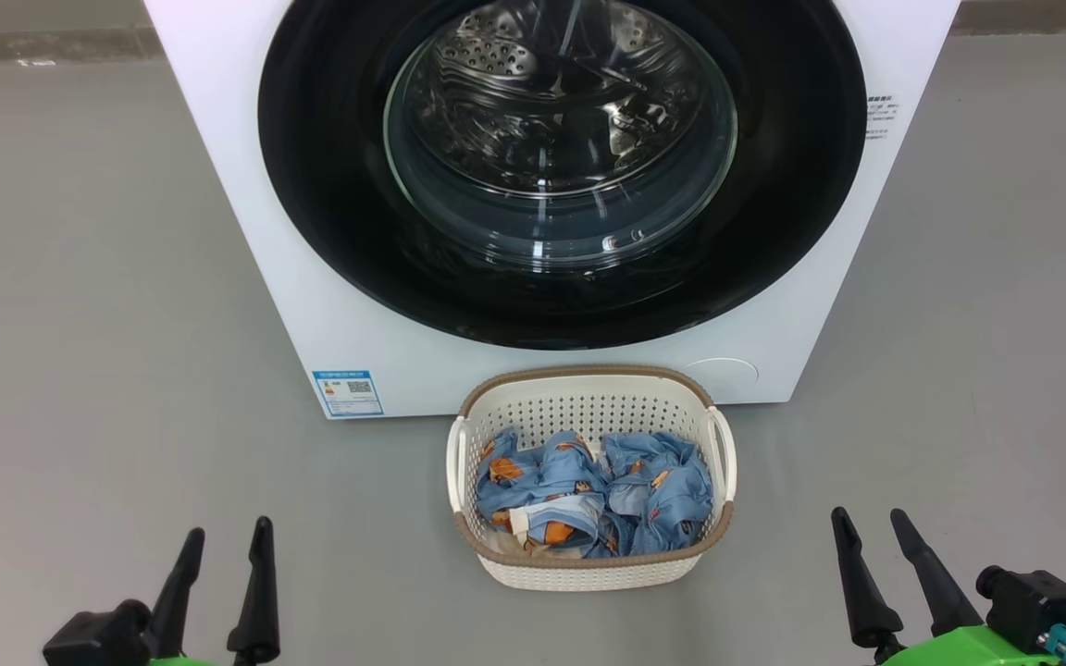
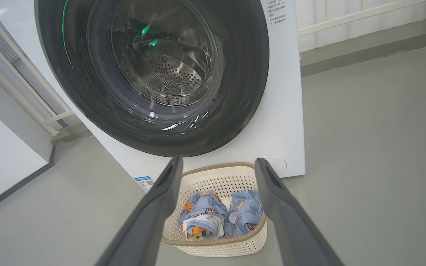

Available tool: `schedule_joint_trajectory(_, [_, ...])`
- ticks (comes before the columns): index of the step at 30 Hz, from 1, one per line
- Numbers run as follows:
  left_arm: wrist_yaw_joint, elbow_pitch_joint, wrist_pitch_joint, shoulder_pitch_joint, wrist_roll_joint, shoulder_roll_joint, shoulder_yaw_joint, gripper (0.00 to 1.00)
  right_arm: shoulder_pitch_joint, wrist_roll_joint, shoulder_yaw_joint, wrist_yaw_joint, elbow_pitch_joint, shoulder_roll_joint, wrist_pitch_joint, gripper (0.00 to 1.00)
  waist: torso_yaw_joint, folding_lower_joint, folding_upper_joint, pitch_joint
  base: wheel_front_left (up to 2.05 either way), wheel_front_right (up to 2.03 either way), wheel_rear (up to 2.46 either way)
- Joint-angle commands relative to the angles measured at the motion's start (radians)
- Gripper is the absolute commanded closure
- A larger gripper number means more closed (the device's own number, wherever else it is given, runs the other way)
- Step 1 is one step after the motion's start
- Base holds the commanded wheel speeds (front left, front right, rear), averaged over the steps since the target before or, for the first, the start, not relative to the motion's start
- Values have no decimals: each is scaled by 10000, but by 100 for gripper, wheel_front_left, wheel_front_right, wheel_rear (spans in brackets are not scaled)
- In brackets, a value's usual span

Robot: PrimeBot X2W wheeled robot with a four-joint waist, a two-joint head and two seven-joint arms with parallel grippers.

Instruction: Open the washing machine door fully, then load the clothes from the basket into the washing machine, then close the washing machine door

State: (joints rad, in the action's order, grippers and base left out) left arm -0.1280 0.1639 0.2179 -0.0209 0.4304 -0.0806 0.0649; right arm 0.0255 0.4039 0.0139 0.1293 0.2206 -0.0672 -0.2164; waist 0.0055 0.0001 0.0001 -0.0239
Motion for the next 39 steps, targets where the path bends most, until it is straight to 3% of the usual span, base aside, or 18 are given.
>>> schedule_joint_trajectory(1, [-24, -333, 176, 156, -388, -202, -268, 0, -2, -422, -224, 12, -317, -90, -177, 0, -9, 0, -1, -6, 0, 0, 0])
schedule_joint_trajectory(12, [-27, -336, 434, 188, -1380, -245, -307, 0, 128, -1561, 147, 14, -403, -17, -450, 0, -38, -1, -1, -105, 0, 0, 0])
schedule_joint_trajectory(30, [-27, -175, 439, 288, -1859, -336, -205, 0, 171, -1651, 347, 14, -442, 118, -454, 0, -101, -1, -1, -198, 2, 2, -4])
schedule_joint_trajectory(39, [-27, -61, 439, 323, -1960, -289, -250, 0, 119, -1660, 319, 14, -444, 138, -454, 0, -90, -1, -1, -246, 59, 59, -117])
